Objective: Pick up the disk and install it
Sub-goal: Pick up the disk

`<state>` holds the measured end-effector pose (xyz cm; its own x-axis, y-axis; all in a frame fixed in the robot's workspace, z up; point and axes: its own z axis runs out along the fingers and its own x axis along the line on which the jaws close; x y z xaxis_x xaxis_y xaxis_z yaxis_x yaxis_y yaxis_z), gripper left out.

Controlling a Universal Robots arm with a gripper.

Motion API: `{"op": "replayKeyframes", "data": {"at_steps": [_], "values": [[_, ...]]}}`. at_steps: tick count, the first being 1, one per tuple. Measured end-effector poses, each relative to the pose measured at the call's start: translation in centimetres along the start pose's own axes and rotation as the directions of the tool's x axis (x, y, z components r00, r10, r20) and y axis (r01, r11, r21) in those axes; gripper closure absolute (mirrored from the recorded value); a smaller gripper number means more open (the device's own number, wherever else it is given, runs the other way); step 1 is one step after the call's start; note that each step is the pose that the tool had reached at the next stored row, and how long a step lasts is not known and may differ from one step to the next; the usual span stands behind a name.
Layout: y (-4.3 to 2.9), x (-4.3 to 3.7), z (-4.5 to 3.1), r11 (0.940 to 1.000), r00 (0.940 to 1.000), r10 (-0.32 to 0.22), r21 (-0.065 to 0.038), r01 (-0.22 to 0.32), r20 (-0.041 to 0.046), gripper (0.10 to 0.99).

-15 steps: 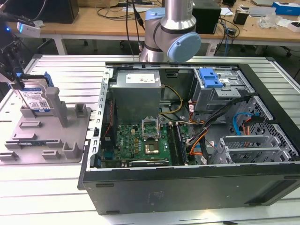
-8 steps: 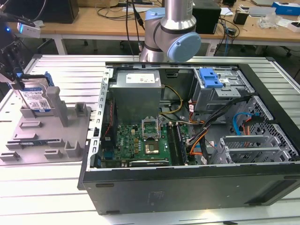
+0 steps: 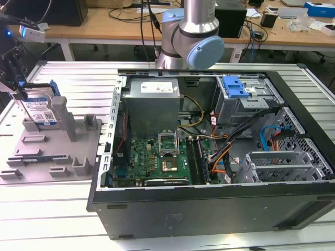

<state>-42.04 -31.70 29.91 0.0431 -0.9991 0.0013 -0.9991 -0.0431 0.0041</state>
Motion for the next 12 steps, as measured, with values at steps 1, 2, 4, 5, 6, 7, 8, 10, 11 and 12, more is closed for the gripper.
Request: {"op": "replayKeyframes", "data": {"at_steps": [1, 2, 4, 5, 6, 7, 8, 10, 11, 12], "values": [[0.00, 0.00, 0.00, 1.0000, 1.0000, 0.000, 0.000, 0.000, 0.0000, 0.718], [0.00, 0.00, 0.00, 1.0000, 1.0000, 0.000, 0.000, 0.000, 0.0000, 0.718], [0.00, 0.00, 0.00, 1.0000, 1.0000, 0.000, 0.000, 0.000, 0.0001, 0.718], [0.00, 0.00, -0.05, 1.0000, 1.0000, 0.000, 0.000, 0.000, 0.0002, 0.718], [0.00, 0.00, -0.11, 1.0000, 1.0000, 0.000, 0.000, 0.000, 0.0003, 0.718], [0.00, 0.00, -0.25, 1.0000, 1.0000, 0.000, 0.000, 0.000, 0.0002, 0.718], [0.00, 0.00, -0.35, 1.0000, 1.0000, 0.000, -0.001, 0.000, 0.0001, 0.718], [0.00, 0.00, -0.74, 1.0000, 1.0000, 0.000, -0.001, 0.000, 0.0001, 0.718], [0.00, 0.00, -0.91, 1.0000, 1.0000, 0.000, -0.001, 0.000, 0.0001, 0.718], [0.00, 0.00, -1.17, 1.0000, 1.0000, 0.000, -0.001, 0.000, 0.0000, 0.718]]}}
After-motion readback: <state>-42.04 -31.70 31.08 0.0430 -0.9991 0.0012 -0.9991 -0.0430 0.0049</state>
